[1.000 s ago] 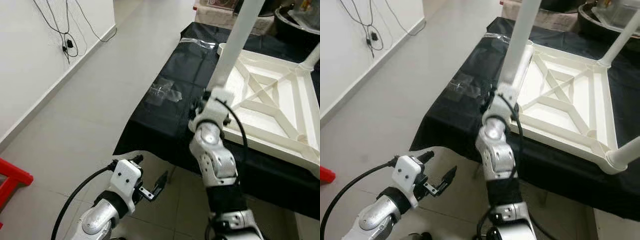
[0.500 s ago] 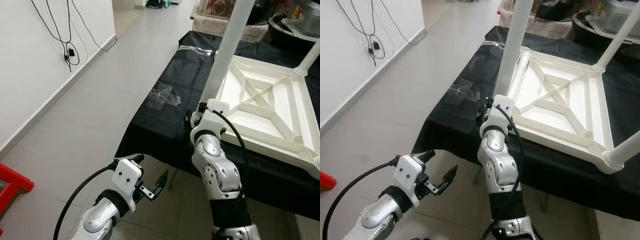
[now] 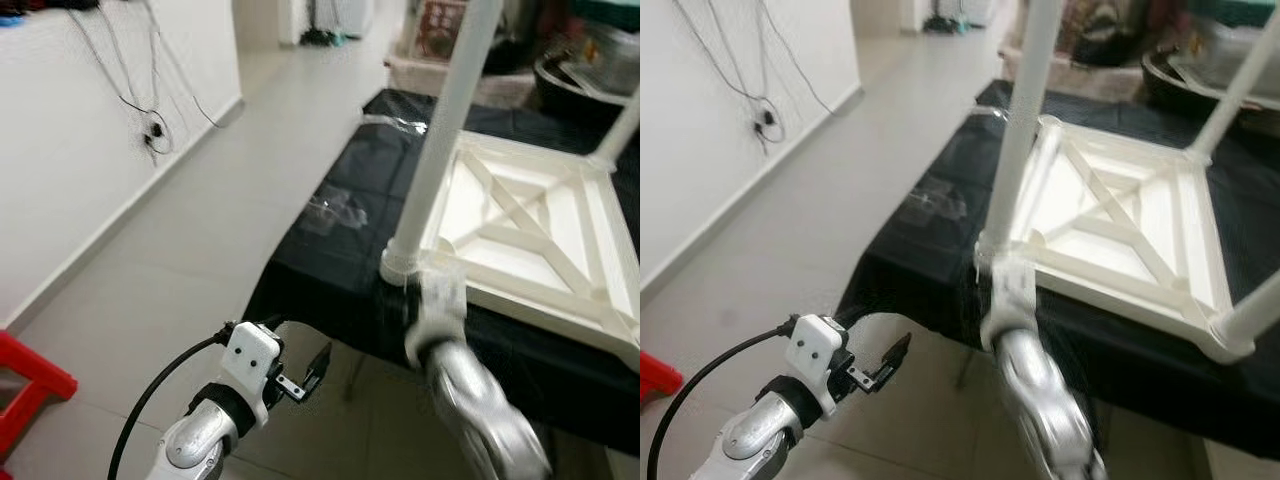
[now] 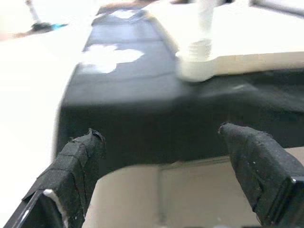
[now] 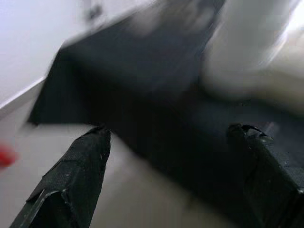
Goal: Building children table
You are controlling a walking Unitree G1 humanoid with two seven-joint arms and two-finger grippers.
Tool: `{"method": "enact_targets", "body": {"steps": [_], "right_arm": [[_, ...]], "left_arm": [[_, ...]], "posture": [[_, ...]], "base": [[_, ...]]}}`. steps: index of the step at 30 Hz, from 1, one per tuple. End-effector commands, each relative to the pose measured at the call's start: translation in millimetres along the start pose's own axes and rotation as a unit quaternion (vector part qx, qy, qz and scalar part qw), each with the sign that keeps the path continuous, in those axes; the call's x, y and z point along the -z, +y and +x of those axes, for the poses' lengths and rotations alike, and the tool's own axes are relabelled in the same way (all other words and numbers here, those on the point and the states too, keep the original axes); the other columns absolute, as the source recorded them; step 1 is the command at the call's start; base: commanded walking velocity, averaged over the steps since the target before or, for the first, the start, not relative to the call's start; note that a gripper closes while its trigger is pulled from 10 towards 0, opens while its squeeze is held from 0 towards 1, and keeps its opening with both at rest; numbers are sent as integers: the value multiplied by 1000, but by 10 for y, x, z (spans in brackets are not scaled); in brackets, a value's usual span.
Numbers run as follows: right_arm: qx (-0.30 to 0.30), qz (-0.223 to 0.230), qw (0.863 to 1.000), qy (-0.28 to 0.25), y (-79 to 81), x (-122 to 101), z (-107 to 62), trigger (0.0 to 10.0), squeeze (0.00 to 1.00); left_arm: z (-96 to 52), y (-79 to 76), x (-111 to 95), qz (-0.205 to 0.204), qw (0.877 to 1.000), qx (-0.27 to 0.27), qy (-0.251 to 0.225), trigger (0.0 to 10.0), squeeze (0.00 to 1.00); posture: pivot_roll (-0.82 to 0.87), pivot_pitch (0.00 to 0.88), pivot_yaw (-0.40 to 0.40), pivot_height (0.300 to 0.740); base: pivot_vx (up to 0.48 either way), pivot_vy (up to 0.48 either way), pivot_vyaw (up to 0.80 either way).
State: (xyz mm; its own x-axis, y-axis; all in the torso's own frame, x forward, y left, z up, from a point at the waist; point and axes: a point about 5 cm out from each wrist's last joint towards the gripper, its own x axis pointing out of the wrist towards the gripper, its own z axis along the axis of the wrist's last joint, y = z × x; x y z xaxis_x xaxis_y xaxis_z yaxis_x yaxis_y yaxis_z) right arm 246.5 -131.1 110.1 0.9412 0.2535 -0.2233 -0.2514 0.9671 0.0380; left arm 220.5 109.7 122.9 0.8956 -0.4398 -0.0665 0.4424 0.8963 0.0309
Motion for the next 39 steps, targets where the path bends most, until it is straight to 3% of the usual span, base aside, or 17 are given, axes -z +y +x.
{"method": "enact_targets", "body": {"steps": [1, 10, 18, 39], "right_arm": [[-23, -5, 999, -37, 62, -118, -7, 10000, 0], [-13, -14, 1000, -15, 52, -13, 26, 10000, 0], [-15, -23, 1000, -9, 20, 30, 41, 10000, 0], [-4, -25, 1000, -12, 8, 26, 99, 10000, 0]], "left_arm": [[-13, -26, 22, -3, 1000, -3, 11, 10000, 0], [-1, -32, 44, -3, 999, -28, 15, 10000, 0], [31, -28, 71, -6, 999, -35, 22, 10000, 0], [83, 4, 50, 6, 999, -49, 19, 10000, 0]], "posture": [[53, 69, -42, 740], [54, 53, -44, 740], [51, 45, -45, 740], [56, 33, -44, 740]], "base": [[0, 0, 0], [0, 0, -302], [-320, 0, 0], [-57, 0, 0]]}}
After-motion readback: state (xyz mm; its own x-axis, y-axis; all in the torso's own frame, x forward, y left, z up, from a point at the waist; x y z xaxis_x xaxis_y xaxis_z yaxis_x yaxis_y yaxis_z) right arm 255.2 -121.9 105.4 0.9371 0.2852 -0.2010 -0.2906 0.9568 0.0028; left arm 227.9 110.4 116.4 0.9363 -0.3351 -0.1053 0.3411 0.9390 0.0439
